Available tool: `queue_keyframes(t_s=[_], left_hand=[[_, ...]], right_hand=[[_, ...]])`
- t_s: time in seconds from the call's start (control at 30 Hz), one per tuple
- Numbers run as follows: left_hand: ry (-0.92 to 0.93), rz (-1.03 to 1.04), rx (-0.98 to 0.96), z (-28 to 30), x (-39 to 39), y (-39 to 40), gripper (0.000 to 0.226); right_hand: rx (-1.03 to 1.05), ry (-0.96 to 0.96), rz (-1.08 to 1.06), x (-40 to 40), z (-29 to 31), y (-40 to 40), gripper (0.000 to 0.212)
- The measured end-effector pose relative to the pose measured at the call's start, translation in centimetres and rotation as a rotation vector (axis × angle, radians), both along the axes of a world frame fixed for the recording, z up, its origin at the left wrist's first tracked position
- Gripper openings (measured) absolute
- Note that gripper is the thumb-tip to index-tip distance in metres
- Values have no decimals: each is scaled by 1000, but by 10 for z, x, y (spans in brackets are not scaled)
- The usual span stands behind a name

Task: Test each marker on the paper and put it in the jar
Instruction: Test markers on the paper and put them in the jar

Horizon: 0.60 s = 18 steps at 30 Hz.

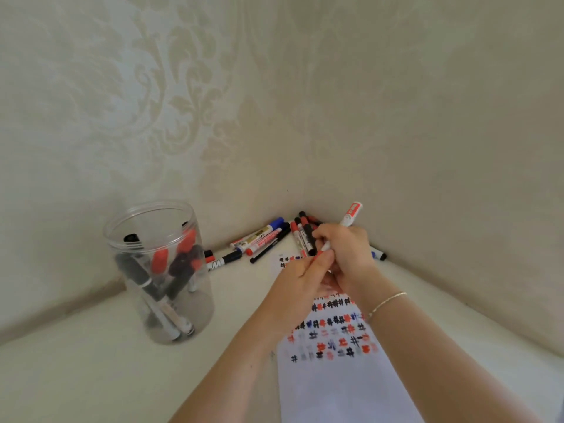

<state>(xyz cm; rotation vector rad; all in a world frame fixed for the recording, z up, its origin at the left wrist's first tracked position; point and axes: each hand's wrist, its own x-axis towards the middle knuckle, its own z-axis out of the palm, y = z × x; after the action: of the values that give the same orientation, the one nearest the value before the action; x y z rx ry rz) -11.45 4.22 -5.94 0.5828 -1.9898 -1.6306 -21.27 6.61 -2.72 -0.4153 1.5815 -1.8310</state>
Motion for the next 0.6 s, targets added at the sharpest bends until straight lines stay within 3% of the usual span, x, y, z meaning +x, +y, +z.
queue_keyframes(t_s=[0.33,0.47,0.57,0.6], left_hand=[[45,29,44,3,2,-13,48],[102,-180,165,-6,21,0,61],[64,-141,111,-11,34,-6,73],[26,-98,28,-10,35,-9,63]], right_hand=[[28,-138,-27,8,5,-12,20],[-112,-234,-67,-29,12,-5,28],[-130,-91,-148,-60,17,4,27],[-116,-60,-137,-60,15,7,25]])
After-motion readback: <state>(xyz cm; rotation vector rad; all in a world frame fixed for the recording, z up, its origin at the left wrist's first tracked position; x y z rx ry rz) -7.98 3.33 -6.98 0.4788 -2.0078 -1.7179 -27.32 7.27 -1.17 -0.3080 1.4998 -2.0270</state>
